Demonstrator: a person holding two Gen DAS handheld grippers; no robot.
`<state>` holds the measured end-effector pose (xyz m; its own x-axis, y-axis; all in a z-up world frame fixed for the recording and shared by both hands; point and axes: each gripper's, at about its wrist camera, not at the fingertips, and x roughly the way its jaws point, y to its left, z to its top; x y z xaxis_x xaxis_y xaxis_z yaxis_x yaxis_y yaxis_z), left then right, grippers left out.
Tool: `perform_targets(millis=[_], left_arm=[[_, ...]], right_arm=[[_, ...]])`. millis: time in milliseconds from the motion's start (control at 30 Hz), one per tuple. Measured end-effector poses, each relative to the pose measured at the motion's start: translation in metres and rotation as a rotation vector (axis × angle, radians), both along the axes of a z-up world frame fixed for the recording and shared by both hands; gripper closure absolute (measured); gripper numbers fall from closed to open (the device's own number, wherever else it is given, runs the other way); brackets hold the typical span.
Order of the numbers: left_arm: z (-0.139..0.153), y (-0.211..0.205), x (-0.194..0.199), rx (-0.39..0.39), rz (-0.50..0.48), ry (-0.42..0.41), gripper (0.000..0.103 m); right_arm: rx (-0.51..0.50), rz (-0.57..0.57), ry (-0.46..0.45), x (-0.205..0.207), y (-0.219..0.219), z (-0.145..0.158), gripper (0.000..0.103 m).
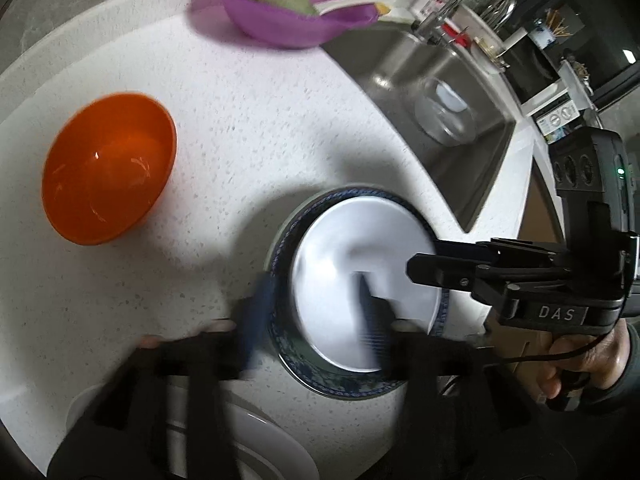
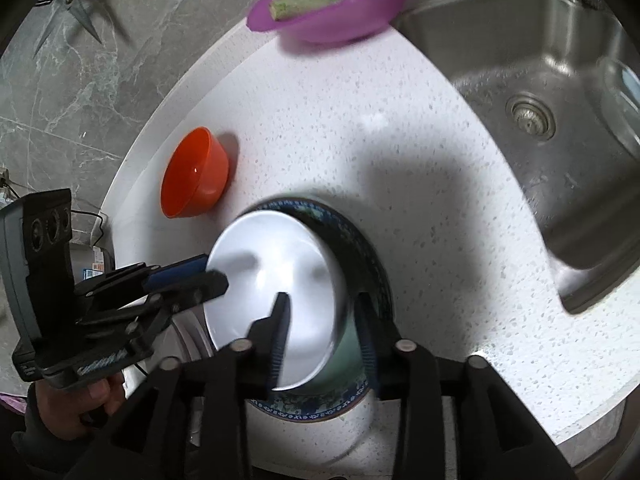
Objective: Organize plates and bowls
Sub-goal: 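Lower the white bowl into the blue-patterned bowl and open both grippers, then move both grippers to the rim of the orange bowl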
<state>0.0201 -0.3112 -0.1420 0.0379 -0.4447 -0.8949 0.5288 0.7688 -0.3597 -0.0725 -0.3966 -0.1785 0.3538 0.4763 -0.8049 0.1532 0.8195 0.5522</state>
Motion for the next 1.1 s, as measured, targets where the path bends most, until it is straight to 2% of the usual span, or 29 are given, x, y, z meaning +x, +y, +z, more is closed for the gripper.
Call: perform_targets(millis=[33,233,433,600,767,833,933,1100], left_arm=[[0.005,0.001,-0.001,-0.004,0.001,-0.016,0.020],[0.028,0.014,0.006,-0.032,0.028,-0.055,0.019],[0.042,0.059,0.023,-0.069,0.116,-0.081,0.019],[0.038,0.123,0.060,-0.038,0.258,-0.100,0.019],[0.029,0.160,0.096,-0.016,0.337,-0.105,0.019],[0.023,0.165,0.106,-0.018,0.341,-0.095,0.019],[0.009,0.165,0.117,-0.032,0.342,-0.069,0.019],[-0.023,0.145,0.127,-0.024,0.294,-0.004,0.021]], right_arm=[[-0.012,-0.004,-0.009,0.000,0.001,0.005,0.057],[-0.053,-0.003,-0.049,0.004,0.004,0.022,0.044],[-0.079,0.008,-0.083,0.011,0.007,0.039,0.044],[-0.111,0.020,-0.124,0.025,0.006,0.055,0.040],[-0.150,0.078,-0.201,0.057,0.025,0.078,0.040],[-0.126,0.111,-0.226,0.075,0.037,0.083,0.039],[-0.082,0.142,-0.214,0.101,0.053,0.079,0.039],[0.042,0.136,-0.119,0.145,0.070,0.047,0.039]])
